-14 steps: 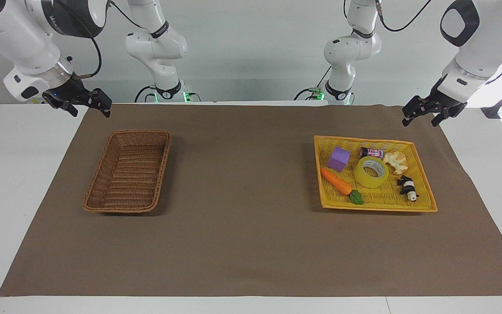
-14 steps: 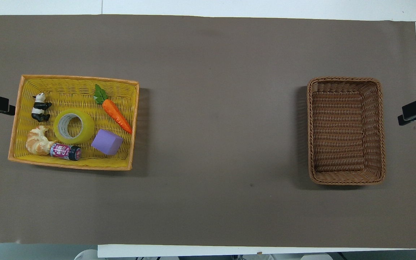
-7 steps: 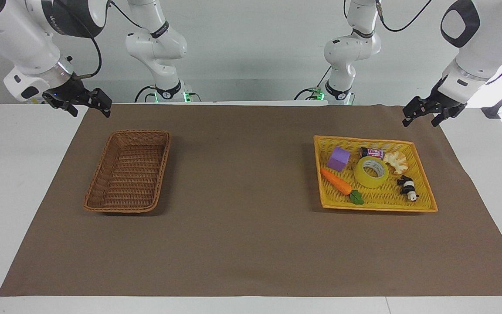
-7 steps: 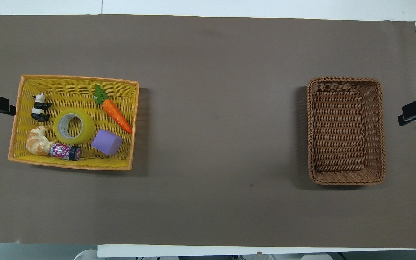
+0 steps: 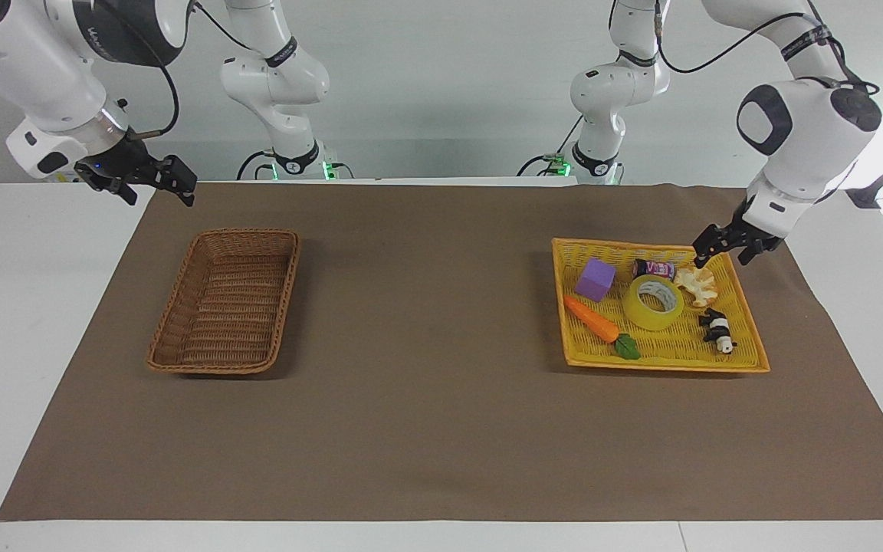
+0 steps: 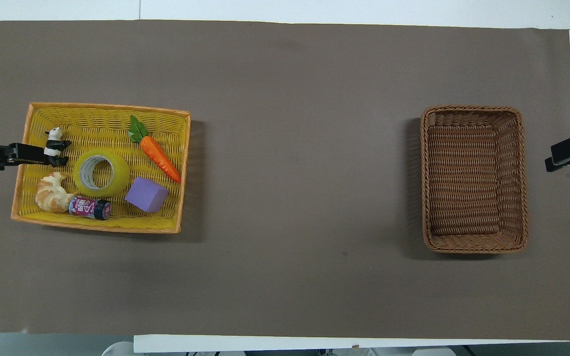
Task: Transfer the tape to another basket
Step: 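Reach the left gripper into the yellow basket and grasp the tape roll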
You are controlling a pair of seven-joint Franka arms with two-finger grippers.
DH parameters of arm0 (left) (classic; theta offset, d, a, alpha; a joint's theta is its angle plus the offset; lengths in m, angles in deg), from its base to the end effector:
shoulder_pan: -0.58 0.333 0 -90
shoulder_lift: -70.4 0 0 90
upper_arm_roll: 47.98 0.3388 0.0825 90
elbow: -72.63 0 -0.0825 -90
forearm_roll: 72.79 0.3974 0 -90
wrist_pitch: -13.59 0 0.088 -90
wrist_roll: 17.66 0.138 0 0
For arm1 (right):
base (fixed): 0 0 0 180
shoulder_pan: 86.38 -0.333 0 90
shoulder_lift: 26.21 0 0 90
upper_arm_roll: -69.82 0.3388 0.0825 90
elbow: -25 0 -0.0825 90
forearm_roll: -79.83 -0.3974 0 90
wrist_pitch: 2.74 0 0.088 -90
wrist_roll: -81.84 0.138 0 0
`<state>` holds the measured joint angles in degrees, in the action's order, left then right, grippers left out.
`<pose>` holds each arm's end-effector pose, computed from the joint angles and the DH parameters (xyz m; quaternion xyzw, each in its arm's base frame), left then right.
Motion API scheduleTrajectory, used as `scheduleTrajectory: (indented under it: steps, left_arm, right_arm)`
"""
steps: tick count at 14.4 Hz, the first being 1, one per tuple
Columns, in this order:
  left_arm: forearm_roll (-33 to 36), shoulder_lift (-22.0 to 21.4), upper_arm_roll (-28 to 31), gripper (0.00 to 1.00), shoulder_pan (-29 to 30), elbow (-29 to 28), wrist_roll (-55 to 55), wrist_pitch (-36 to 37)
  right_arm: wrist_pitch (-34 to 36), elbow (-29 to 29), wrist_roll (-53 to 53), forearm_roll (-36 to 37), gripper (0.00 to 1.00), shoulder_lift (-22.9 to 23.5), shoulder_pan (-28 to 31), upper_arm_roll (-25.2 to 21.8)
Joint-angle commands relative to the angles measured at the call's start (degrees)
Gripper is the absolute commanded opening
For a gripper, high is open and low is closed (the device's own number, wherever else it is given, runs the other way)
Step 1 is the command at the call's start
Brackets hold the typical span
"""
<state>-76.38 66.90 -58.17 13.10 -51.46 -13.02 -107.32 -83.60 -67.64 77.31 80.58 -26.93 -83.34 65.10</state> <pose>0.5344 0.0165 0.4070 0.9998 -0.0040 0.0037 0.0213 0.5329 -0.0749 0.5896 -0.9949 0.0284 0.0965 0.0043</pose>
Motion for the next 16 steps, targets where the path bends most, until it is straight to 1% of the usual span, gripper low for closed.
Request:
scheduleTrajectory:
  steps: [1, 4, 7, 9, 11, 14, 15, 16]
  left_arm:
    - [0.7, 2.2, 0.0, 0.98, -1.0, -5.2, 0.0, -8.3]
    - [0.7, 3.7, 0.0, 0.95, -1.4, -5.8, 0.3, -9.4]
    - [0.7, 4.2, 0.0, 0.86, -1.2, -5.6, 0.3, -11.0]
    - [0.7, 5.9, 0.0, 0.86, -1.5, -5.6, -0.1, -13.3]
    - [0.7, 6.6, 0.0, 0.80, -2.2, -5.8, -0.2, -13.6]
    - [0.7, 6.7, 0.0, 0.68, -2.3, -7.6, -0.3, -14.3]
    - [0.7, 6.8, 0.0, 0.61, -2.3, -7.6, -0.4, -14.5]
    - [0.7, 6.8, 0.0, 0.46, -2.3, -7.6, -0.4, -14.4]
  right_arm:
    - [0.5, -0.4, 0.0, -0.7, 1.00, -0.6, 0.3, 0.2]
    - [0.5, -0.4, 0.0, -0.7, 1.00, -0.7, 0.3, 0.2]
    - [0.5, -0.4, 0.0, -0.7, 1.00, -0.6, 0.3, 0.2]
    - [0.5, -0.4, 0.0, -0.7, 1.00, -0.6, 0.3, 0.2]
    - [0.5, -0.4, 0.0, -0.7, 1.00, -0.6, 0.3, 0.2]
    - [0.5, -0.4, 0.0, -0.7, 1.00, -0.6, 0.3, 0.2]
    - [0.5, -0.4, 0.0, -0.7, 1.00, -0.6, 0.3, 0.2]
    - [0.5, -0.4, 0.0, -0.7, 1.00, -0.6, 0.3, 0.2]
